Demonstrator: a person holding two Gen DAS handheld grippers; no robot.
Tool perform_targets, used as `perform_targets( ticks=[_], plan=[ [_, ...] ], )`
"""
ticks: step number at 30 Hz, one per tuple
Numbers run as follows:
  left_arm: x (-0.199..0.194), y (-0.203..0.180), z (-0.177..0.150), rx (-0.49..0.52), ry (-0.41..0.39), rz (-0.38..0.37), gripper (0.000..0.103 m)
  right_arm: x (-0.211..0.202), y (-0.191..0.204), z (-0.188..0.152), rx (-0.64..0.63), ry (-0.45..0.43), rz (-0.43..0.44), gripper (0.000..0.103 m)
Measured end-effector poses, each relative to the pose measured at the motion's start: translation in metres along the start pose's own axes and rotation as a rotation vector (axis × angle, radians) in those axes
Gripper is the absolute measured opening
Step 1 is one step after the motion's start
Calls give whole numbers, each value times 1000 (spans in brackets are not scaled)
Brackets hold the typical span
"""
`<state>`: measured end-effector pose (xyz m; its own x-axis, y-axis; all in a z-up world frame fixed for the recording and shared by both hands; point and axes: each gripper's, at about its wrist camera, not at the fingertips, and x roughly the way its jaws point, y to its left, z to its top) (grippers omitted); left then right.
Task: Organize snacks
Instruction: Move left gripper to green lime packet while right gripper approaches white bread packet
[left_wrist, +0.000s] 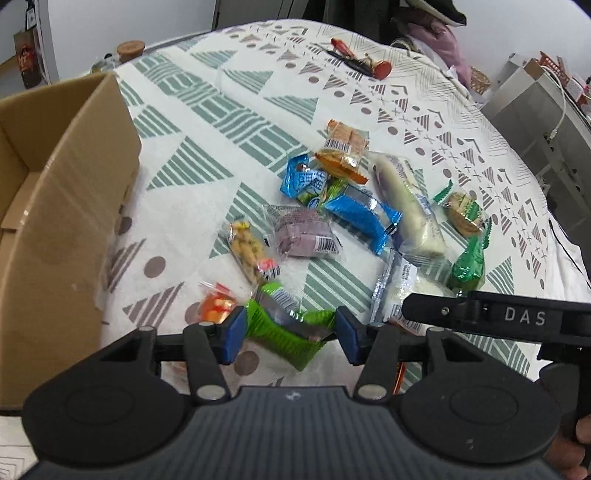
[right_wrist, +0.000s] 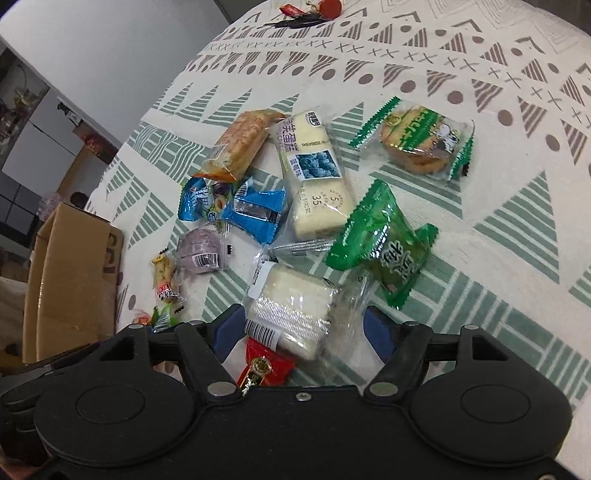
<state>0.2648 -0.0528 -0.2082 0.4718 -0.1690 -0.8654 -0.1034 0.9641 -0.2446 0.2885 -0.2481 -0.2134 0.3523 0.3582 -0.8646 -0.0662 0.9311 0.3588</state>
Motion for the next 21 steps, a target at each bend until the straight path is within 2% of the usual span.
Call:
perform_targets(
  ticks=[8, 10, 13, 16, 17, 18, 21],
  plan=[
    [7, -3, -2, 7, -19, 8, 51, 5, 6, 2, -23, -13, -20, 73],
    [9, -4, -3, 9, -24, 8, 50, 8, 9, 3, -32, -24, -31, 70],
    [12, -5, -3, 16, -34, 13, 47, 8, 12, 2, -48, -39, -38, 60],
    [12, -6, -3, 24, -50, 15, 39, 5, 11, 0, -53, -39, -36, 54],
    [10, -4, -2, 9, -51, 11, 35, 4, 10, 0, -49, -40, -33, 51],
    [7, -3, -1, -2, -56, -3, 27, 1, 9, -1, -43, -41, -30, 48],
    [-5, -3, -1, -1, -71, -22, 21, -6, 7, -4, -24, -43, -23, 45]
  ],
)
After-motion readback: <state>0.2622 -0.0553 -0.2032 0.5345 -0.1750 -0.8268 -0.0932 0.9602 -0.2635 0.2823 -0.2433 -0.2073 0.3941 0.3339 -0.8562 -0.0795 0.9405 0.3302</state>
